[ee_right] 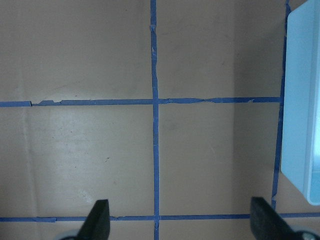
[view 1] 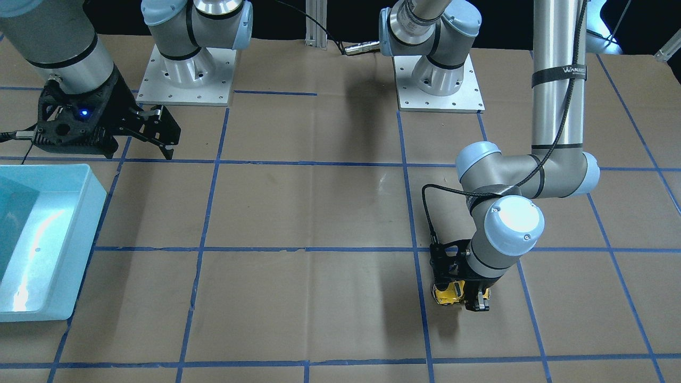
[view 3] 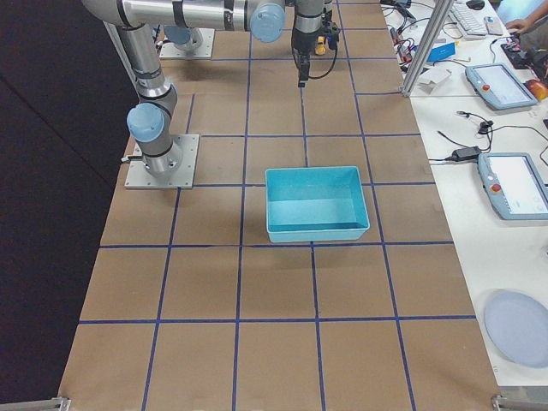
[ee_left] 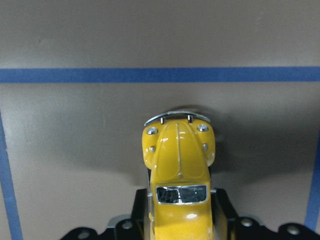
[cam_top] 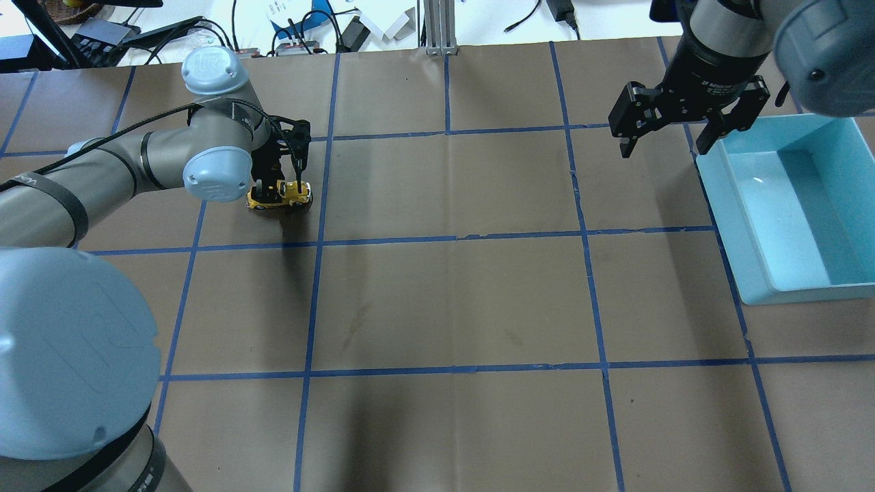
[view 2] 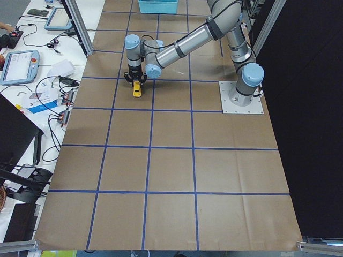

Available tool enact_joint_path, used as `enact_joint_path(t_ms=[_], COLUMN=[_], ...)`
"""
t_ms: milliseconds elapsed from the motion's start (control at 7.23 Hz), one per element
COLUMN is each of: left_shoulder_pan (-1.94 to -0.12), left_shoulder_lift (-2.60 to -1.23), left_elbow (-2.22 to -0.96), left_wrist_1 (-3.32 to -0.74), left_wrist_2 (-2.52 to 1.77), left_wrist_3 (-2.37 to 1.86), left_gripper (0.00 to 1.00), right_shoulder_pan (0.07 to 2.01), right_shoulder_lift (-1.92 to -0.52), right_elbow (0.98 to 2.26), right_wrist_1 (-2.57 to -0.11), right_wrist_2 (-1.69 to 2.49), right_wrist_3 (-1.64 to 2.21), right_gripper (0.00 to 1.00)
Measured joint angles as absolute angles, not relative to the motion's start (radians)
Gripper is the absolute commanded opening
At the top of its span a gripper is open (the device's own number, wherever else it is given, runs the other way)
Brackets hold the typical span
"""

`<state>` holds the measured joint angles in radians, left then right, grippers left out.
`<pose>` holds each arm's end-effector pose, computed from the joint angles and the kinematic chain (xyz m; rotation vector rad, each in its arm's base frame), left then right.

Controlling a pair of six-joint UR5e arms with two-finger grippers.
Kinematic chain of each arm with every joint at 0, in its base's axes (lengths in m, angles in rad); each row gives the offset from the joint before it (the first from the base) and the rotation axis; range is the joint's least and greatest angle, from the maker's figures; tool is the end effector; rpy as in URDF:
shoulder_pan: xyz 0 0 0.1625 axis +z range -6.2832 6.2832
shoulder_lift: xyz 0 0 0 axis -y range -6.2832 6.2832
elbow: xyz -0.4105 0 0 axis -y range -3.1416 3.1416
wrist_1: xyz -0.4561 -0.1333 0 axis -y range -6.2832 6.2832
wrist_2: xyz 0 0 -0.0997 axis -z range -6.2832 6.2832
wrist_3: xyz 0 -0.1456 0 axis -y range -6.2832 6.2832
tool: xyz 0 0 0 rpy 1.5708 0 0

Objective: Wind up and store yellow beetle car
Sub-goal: 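Drag the car backward along the table with the left gripper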

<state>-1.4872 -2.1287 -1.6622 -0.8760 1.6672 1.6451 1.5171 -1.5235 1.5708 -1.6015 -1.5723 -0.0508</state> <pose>-0.0615 -0.6944 0.0947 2.1398 2.1646 0.0667 0.1022 -0.5786 0.4037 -0.0045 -3.1408 -0.0261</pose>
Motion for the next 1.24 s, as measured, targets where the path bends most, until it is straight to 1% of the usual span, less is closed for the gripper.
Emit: enact_joint_path(t_ms=[1244], left_shoulder_pan=[-1.444], left_shoulder_lift=[-2.129], left_elbow=[-1.663], left_wrist_1=[-0.874], left_wrist_2=[1.665], left_wrist_3=[1.67], left_gripper=[0.0], right_shoulder_pan=[1.517], right_shoulder_lift=[-1.524], right_elbow=[1.572], right_wrist_1=[-1.601], right_wrist_2=[-1.571], right_wrist_3=[-0.052], right_gripper=[1.0])
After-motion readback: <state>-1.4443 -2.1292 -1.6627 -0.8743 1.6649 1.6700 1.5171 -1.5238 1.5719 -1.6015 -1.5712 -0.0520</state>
